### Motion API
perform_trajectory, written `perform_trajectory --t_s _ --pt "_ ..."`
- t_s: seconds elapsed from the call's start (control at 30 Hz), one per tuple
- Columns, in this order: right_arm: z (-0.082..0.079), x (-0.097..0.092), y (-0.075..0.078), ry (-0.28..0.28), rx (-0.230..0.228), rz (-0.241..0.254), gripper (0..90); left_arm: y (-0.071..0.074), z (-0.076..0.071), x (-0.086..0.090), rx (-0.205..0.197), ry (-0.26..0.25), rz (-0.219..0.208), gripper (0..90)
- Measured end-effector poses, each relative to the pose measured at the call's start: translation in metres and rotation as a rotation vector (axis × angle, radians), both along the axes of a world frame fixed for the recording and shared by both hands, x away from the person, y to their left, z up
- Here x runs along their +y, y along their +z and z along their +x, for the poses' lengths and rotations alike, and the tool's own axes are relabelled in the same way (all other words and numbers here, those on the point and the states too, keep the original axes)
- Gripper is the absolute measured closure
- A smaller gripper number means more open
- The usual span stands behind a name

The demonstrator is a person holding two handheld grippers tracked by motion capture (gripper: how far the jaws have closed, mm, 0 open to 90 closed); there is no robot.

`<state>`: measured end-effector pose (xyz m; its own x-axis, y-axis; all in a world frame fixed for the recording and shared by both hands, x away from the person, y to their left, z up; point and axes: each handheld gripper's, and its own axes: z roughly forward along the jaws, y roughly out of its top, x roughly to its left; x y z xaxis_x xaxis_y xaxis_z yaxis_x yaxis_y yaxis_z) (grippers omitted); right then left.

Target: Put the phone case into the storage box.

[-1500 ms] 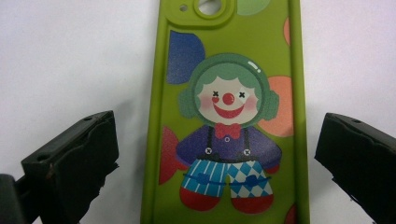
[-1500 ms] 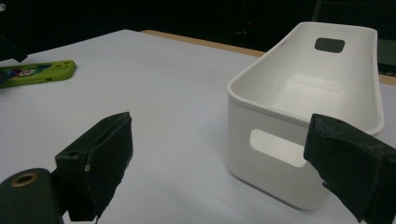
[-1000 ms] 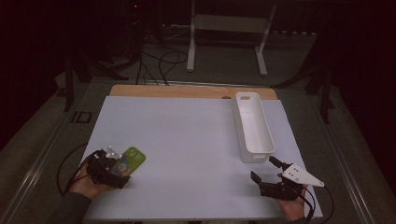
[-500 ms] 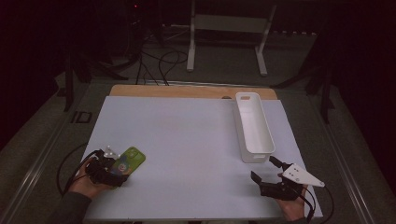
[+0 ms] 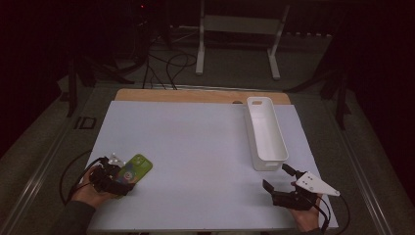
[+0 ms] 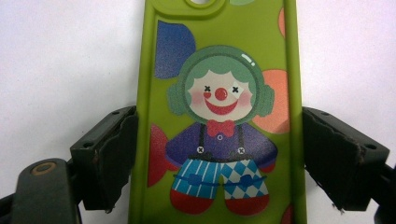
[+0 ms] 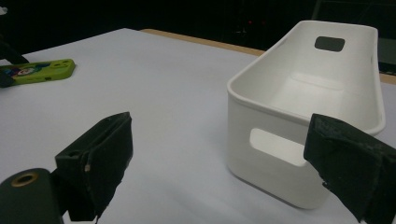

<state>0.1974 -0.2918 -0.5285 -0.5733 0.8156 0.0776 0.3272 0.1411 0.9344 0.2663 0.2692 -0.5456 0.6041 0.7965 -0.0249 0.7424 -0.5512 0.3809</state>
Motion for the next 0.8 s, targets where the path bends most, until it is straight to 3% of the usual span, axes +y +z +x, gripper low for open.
perform_trajectory --t_s 0.5,0.8 --pt "-0.0002 -0.0003 0.0002 -0.004 0.000 0.000 8.0 0.0013 -0.0028 -0.0024 -0.030 -0.015 0.021 16.5" --pt "-0.0001 -0.0003 0.0001 -0.005 0.000 0.000 7.9 0.0035 -0.0036 0.0000 -0.055 0.008 0.017 16.6"
